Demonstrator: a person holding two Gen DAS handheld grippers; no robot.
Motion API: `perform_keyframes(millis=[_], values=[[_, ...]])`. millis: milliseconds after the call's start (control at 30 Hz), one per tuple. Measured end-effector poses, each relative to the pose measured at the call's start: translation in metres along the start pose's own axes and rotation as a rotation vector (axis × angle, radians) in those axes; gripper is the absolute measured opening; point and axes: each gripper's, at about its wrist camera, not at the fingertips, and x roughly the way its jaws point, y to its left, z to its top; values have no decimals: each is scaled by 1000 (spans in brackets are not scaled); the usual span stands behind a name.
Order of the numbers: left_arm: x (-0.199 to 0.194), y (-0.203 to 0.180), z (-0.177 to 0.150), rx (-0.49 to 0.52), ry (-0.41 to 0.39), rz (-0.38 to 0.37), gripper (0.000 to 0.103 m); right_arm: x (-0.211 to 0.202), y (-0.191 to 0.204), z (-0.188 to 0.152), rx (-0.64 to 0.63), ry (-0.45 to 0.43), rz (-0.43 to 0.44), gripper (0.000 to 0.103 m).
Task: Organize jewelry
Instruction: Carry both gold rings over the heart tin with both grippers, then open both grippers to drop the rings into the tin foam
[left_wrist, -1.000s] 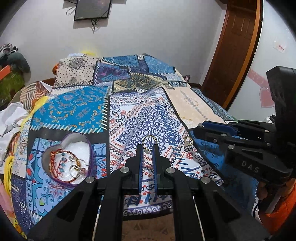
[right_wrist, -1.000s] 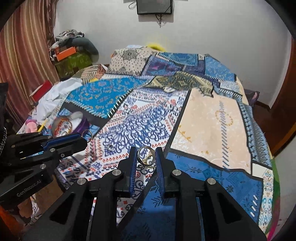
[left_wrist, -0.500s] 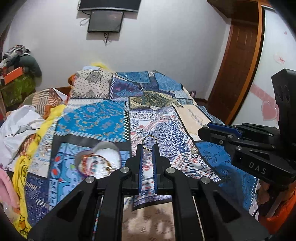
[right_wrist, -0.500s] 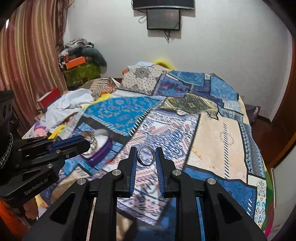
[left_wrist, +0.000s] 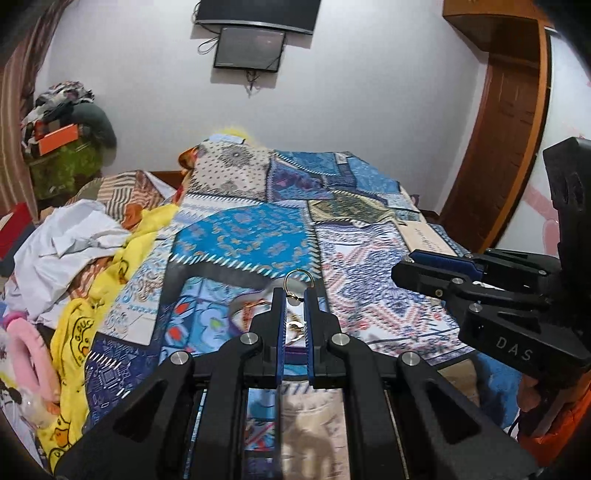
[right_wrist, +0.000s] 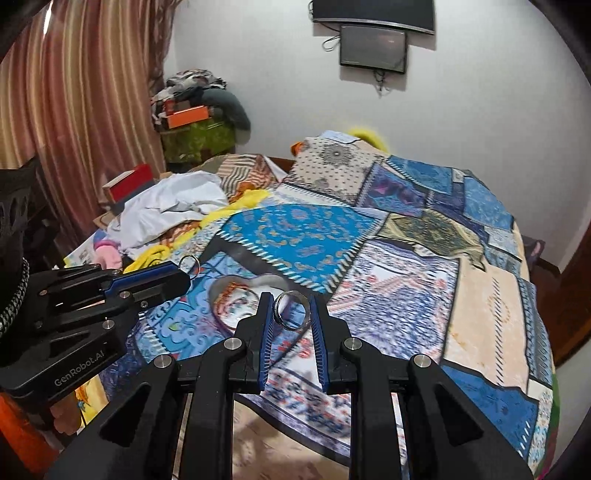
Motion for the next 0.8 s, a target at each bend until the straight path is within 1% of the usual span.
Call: perform_keyframes(millis=[133,400,800], values=[[11,12,-7,-19,26,-1,7,14,7,4,-5,7,10,18],[47,24,-17,-41,84,-19,7,47,8,11,5,51,30,18],[73,36,-15,-43,101,-36,8,89,7,11,29,120,51,18]])
